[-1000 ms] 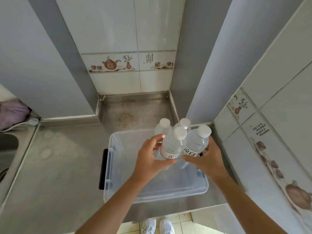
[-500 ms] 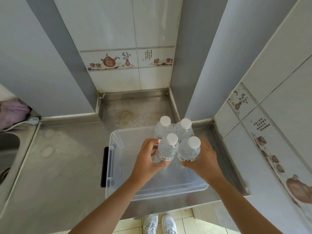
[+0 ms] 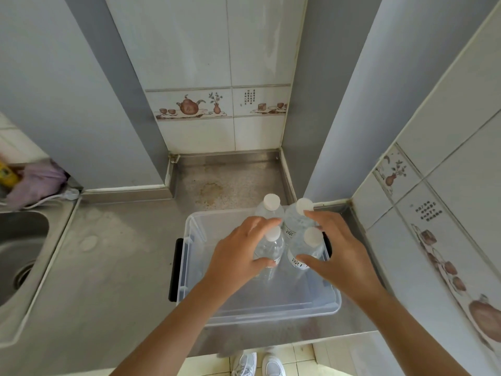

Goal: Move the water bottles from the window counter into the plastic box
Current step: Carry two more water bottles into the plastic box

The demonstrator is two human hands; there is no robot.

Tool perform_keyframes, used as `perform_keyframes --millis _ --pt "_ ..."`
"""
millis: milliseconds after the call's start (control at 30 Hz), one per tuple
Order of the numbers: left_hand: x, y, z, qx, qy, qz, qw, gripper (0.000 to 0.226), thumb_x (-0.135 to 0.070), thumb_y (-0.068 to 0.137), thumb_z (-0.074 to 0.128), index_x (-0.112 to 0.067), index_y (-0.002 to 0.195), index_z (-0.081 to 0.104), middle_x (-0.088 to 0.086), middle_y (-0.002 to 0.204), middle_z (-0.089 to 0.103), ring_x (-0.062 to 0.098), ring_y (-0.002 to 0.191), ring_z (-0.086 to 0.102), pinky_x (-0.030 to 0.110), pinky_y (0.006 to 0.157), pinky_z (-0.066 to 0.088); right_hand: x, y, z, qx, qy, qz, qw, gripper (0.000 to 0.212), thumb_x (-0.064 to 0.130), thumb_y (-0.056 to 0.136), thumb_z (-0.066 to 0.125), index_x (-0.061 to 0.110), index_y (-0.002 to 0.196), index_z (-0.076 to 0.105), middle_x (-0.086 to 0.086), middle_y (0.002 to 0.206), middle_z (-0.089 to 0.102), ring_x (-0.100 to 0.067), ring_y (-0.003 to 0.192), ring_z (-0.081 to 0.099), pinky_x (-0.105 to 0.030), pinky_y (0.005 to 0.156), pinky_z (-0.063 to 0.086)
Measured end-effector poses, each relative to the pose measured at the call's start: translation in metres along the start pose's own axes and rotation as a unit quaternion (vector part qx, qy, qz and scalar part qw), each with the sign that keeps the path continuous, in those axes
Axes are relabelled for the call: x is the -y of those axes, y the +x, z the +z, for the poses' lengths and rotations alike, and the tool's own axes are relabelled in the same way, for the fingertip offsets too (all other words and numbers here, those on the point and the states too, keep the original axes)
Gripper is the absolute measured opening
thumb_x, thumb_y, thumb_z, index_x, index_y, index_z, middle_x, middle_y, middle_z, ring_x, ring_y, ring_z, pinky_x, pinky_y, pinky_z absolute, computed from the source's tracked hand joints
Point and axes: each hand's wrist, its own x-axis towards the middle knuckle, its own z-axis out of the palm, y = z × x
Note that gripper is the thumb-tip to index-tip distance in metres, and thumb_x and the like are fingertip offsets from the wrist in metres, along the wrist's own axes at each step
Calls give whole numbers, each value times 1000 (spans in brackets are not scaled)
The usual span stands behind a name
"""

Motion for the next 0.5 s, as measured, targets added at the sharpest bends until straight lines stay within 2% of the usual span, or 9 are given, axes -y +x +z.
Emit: perform_keyframes --millis 100,200,300,400,500 --pt "-1 3 2 8 -39 10 999 75 -24 67 84 -39 128 43 -11 125 51 13 101 58 36 80 54 -2 2 3 31 -43 -30 998 77 33 65 85 41 127 39 5 135 52 -10 112 54 -24 89 45" --pt "-4 6 5 15 -52 32 998 72 -17 68 82 -37 127 46 -11 126 52 11 104 56 33 79 54 -7 3 8 37 -6 -27 999 62 28 68 83 30 123 53 2 127 60 -10 109 55 -29 94 47" --pt "-2 7 7 7 -53 54 997 72 -11 69 80 -35 128 48 -11 126 53 8 108 55 29 79 53 -12 4 7 35 25 -50 998 57 22 69 83 28 119 57 -1 123 63 -20 109 62 -36 93 51" --pt "1 3 6 13 -58 64 996 71 -16 70 81 -35 131 49 -11 127 54 6 109 55 27 80 53 -14 3 6 49 34 -62 996 55 25 70 82 24 120 59 -1 124 63 -20 110 61 -40 94 52" --pt "1 6 -2 28 -63 43 997 67 -38 71 80 -41 130 49 -18 127 56 3 110 57 31 83 54 -15 6 2 71 45 -56 995 56 26 72 80 24 123 58 3 127 60 -16 115 58 -38 97 51"
